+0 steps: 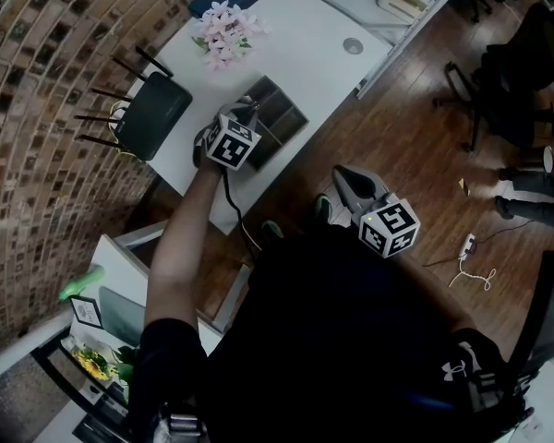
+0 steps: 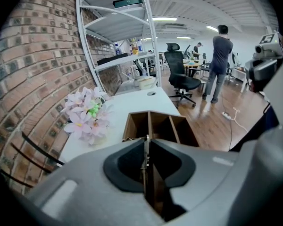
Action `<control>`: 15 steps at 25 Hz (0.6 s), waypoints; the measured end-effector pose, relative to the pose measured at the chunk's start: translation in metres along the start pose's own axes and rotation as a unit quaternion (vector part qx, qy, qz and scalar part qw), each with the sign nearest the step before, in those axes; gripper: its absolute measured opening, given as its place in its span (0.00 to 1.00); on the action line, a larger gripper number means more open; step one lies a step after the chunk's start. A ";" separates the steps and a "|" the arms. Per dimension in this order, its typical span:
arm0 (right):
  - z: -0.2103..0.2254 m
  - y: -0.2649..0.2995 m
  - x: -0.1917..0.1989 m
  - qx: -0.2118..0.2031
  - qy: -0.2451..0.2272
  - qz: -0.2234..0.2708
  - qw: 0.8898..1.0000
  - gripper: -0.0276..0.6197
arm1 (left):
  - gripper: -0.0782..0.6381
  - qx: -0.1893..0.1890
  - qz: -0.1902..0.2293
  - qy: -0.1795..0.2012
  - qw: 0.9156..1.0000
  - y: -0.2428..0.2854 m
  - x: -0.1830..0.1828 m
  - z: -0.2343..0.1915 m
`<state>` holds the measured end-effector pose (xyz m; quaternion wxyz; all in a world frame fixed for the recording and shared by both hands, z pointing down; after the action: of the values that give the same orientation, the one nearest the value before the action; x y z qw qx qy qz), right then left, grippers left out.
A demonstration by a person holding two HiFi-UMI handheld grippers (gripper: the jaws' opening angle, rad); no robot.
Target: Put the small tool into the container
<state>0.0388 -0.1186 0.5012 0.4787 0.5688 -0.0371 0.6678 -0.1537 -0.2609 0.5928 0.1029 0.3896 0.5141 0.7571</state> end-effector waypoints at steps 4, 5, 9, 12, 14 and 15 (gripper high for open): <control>-0.005 0.002 -0.002 -0.004 -0.004 0.002 1.000 0.05 | 0.27 -0.008 0.007 -0.006 1.000 -0.002 0.002 -0.001; -0.007 0.002 -0.002 -0.005 -0.005 0.002 1.000 0.05 | 0.27 -0.011 0.008 -0.009 1.000 -0.005 0.003 -0.002; -0.017 0.004 -0.004 -0.006 -0.010 0.005 1.000 0.05 | 0.28 -0.025 0.037 -0.039 0.998 -0.031 0.008 -0.002; -0.033 0.005 -0.003 -0.008 -0.019 0.007 1.000 0.05 | 0.26 -0.022 0.084 -0.079 0.993 -0.064 0.019 0.008; -0.044 0.005 -0.002 -0.006 -0.023 0.007 1.000 0.05 | 0.22 -0.008 0.115 -0.107 0.987 -0.090 0.030 0.023; -0.050 0.004 -0.001 -0.002 -0.023 0.007 1.000 0.05 | 0.20 0.003 0.131 -0.125 0.983 -0.104 0.035 0.032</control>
<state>-0.0001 -0.0916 0.4851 0.4737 0.5826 -0.0532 0.6583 -0.1807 -0.1725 0.5263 0.0651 0.5454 0.4441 0.7078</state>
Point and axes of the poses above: the fingertips, and each gripper's own axes: y forward along the fingers, z to its right, x out of its underside, the point moved 2 cm from there along -y, backward along the fingers, and after that the axes turned 9 degrees about -z, right-handed, at the moved point
